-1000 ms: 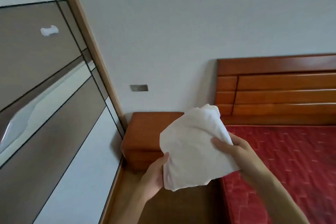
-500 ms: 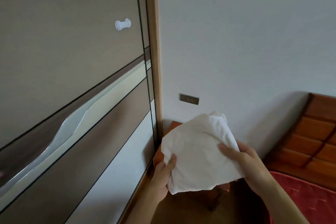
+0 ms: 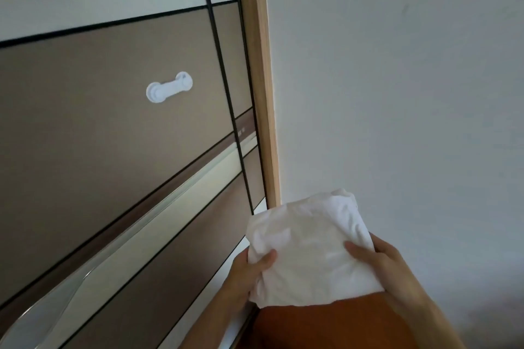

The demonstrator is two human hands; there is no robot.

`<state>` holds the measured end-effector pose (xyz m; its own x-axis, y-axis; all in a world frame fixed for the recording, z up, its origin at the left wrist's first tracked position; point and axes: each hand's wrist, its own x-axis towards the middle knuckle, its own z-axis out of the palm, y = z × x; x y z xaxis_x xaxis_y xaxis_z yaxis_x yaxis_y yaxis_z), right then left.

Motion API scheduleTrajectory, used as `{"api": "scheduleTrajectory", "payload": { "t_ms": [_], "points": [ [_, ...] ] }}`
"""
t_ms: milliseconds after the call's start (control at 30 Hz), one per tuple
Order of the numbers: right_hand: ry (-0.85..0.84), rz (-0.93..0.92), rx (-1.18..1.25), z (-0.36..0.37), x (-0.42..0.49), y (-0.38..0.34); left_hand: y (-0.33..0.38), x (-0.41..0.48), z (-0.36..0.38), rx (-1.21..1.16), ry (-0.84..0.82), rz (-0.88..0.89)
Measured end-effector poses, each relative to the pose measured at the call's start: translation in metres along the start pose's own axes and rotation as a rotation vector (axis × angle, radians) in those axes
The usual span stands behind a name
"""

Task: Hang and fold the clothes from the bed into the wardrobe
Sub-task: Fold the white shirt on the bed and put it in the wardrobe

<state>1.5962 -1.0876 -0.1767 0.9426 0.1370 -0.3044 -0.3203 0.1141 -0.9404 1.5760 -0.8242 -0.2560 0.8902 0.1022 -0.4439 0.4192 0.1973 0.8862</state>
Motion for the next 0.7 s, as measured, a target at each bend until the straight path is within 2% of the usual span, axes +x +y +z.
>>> {"api": "scheduleTrajectory", "payload": {
  "t_ms": [300, 400, 467, 567, 633, 700],
  "points": [
    [-0.056, -0.075, -0.004, 0.008, 0.123, -0.064, 0.086, 0.126, 0.018, 0.295, 0.143, 0.056],
    [-0.032, -0.121, -0.046, 0.012, 0.146, -0.078, 0.100, 0.164, 0.023, 0.506, 0.223, 0.137],
    [-0.012, -0.149, -0.082, 0.015, 0.158, -0.085, 0.113, 0.187, 0.022, 0.850, 0.249, 0.333],
    [0.045, -0.181, -0.162, 0.016, 0.171, -0.088, 0.145, 0.230, 0.017, 1.709, 0.255, 0.705],
    [0.091, -0.179, -0.187, 0.014, 0.178, -0.088, 0.173, 0.249, 0.022, 2.055, 0.272, 0.755],
    [0.135, -0.179, -0.210, 0.011, 0.184, -0.087, 0.202, 0.259, 0.028, 2.245, 0.295, 0.672]
  ]
}}
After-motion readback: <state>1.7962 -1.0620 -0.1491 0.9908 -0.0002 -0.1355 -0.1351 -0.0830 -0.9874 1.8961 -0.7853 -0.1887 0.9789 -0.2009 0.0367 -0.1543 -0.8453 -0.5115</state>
